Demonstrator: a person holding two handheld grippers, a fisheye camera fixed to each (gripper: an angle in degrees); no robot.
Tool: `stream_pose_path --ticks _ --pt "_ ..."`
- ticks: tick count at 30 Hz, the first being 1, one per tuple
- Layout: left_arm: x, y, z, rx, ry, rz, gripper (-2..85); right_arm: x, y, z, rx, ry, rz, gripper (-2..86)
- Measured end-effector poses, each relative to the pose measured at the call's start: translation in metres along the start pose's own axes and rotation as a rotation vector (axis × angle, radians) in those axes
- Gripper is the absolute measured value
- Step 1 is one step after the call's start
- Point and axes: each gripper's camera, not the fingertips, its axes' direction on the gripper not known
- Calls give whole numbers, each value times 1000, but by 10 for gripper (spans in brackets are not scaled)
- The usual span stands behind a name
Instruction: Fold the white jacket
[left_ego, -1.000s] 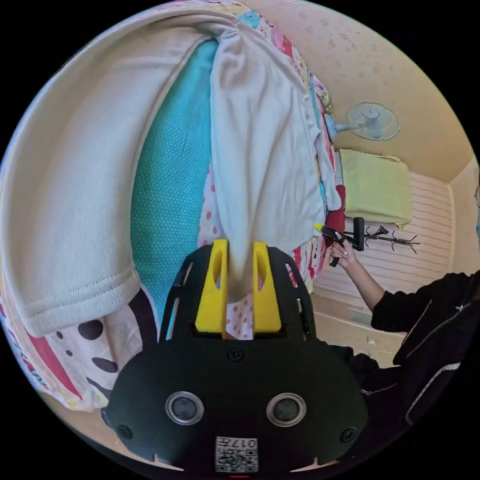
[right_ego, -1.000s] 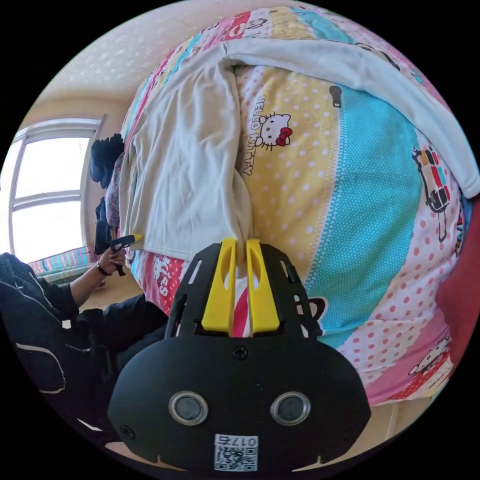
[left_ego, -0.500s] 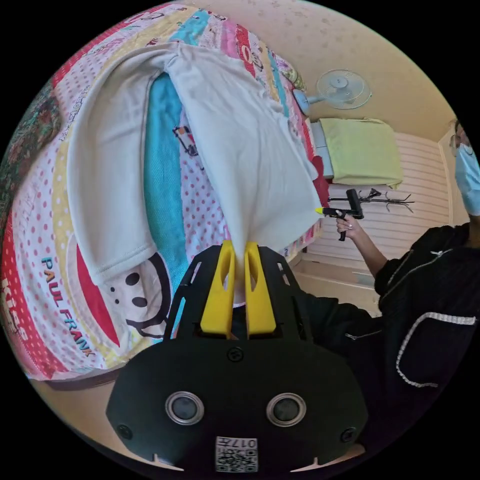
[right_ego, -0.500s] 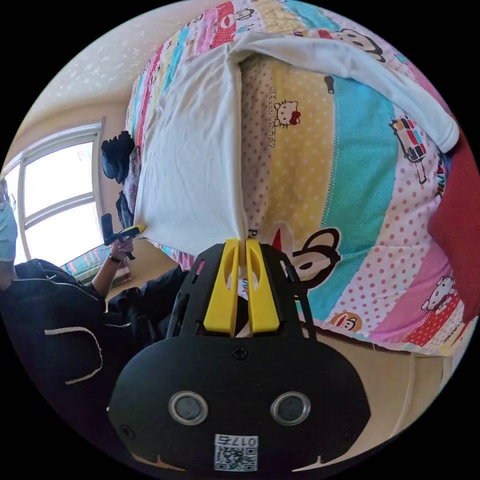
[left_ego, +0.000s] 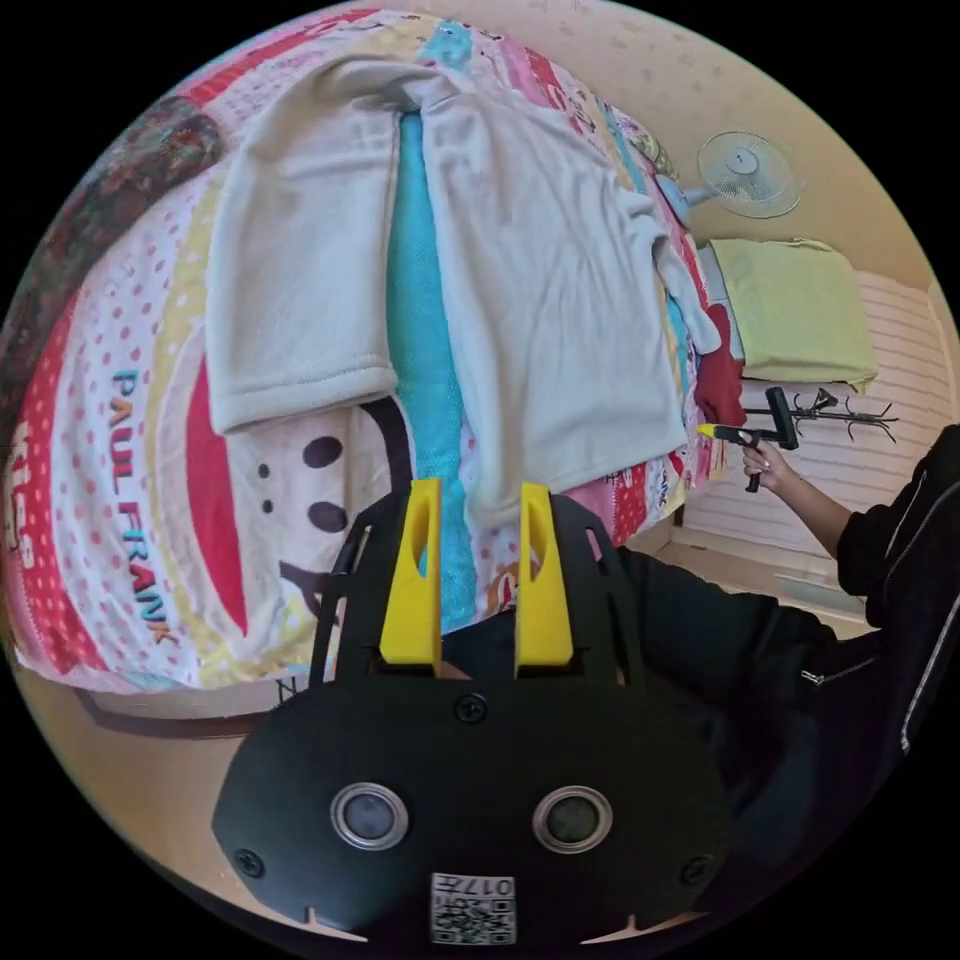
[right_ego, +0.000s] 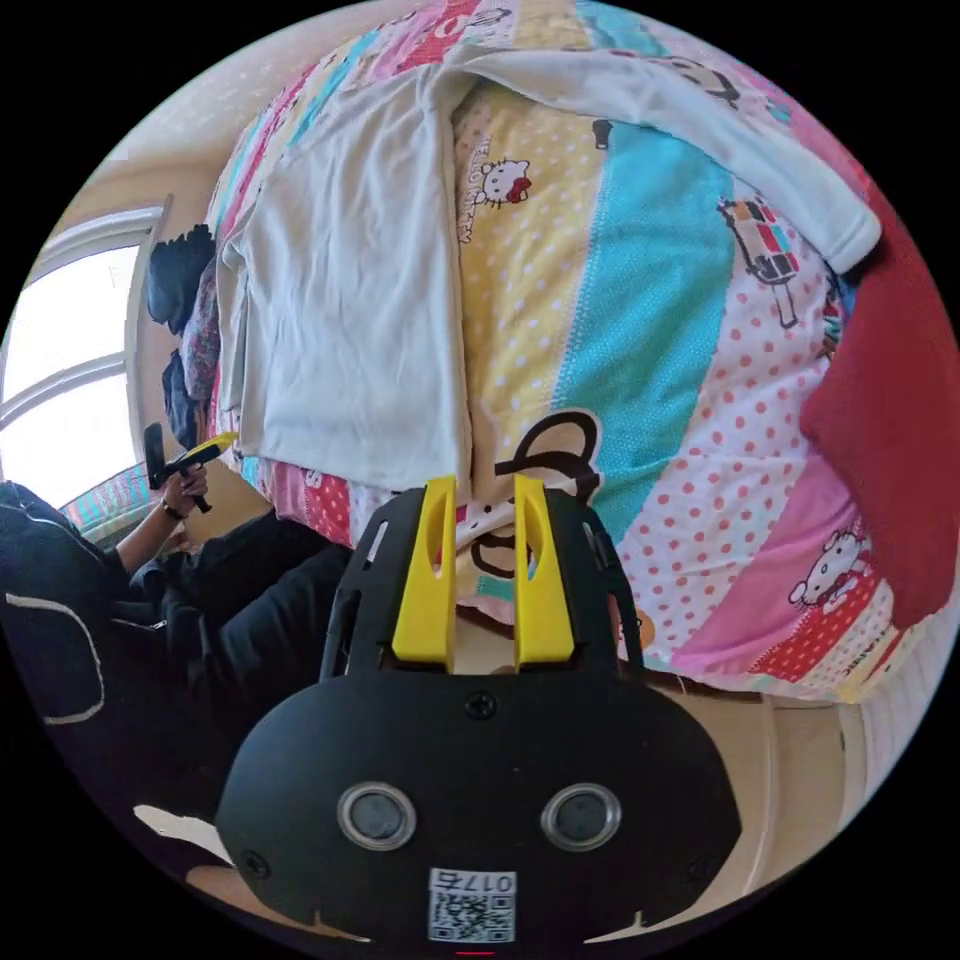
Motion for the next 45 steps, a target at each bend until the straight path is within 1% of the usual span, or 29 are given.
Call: stream_pose_path --ticks 1,3,5,10,12,14,15,16,18,19,21,22,23,24,25,26,28,30,31,32,33,34,36,37,39,40,42,44,45 --pt "0 1 -11 32 -32 -1 117 -26 -11 -14 43 23 -71 86" --pt "-7 2 -42 152 -206 -39 139 -65 -32 -24 90 33 -185 84" --pt "-20 -1 -42 185 -293 -70 159 -108 -65 -17 117 -1 -297 81" --pt "-69 -16 21 83 -262 -216 160 -167 -121 15 148 -152 -374 76" --pt "-62 -24 27 24 -331 -182 115 -184 -136 15 162 -185 -390 74" --pt "-48 -22 13 63 -279 -111 58 -202 -149 9 163 -204 -418 71" --pt "-37 -23 -4 89 -292 -79 21 -206 -152 7 159 -198 -421 71" --pt "-30 -24 -15 102 -327 -46 18 -211 -157 2 153 -186 -423 68" --pt "9 -27 -66 197 -606 138 8 -216 -165 -6 150 -183 -410 65" --pt "19 -27 -80 235 -685 184 7 -219 -170 -13 159 -200 -394 64" --pt "52 -17 -130 426 -1009 353 3 -222 -179 -25 191 -245 -373 61" --pt "57 -13 -139 475 -1093 393 3 -225 -185 -31 210 -281 -356 60" --pt "61 -3 -149 560 -1237 454 2 -227 -191 -33 224 -316 -338 58" --pt "54 6 -152 624 -1322 482 1 -228 -195 -34 227 -333 -328 58" --pt "45 9 -151 644 -1339 479 1 -231 -202 -32 228 -364 -309 57" --pt "19 12 -145 638 -1315 450 1 -234 -209 -28 225 -394 -292 57" --pt "-44 8 -129 544 -1172 307 0 -241 -219 -22 223 -442 -277 57" --pt "-151 1 -98 384 -915 41 1 -249 -229 -16 213 -474 -264 57" --pt "-175 -1 -89 335 -863 -10 1 -255 -235 -13 198 -483 -258 58" --pt "-216 -3 -74 257 -762 -87 1 -262 -241 -11 178 -484 -257 59" --pt "-243 -6 -68 221 -660 -129 1 -266 -244 -11 169 -484 -259 60" --pt "-251 -9 -68 205 -605 -133 1 -273 -249 -13 155 -482 -268 62" --pt "-268 -22 -77 103 -419 -129 0 -286 -256 -19 146 -476 -287 65" --pt "-272 -24 -80 83 -366 -142 0 -295 -262 -23 144 -480 -302 69" --pt "-295 -28 -93 58 -74 -222 -2 -310 -275 -29 151 -500 -320 75" --pt "-301 -28 -95 65 17 -229 -2 -322 -286 -32 165 -521 -335 78" --pt "-334 -25 -94 116 452 -293 0 -345 -305 -37 187 -554 -362 81" --pt "-363 -21 -85 161 619 -338 3 -377 -329 -38 213 -590 -403 84" --pt "-385 -19 -73 138 555 -365 8 -385 -335 -37 220 -597 -408 84"
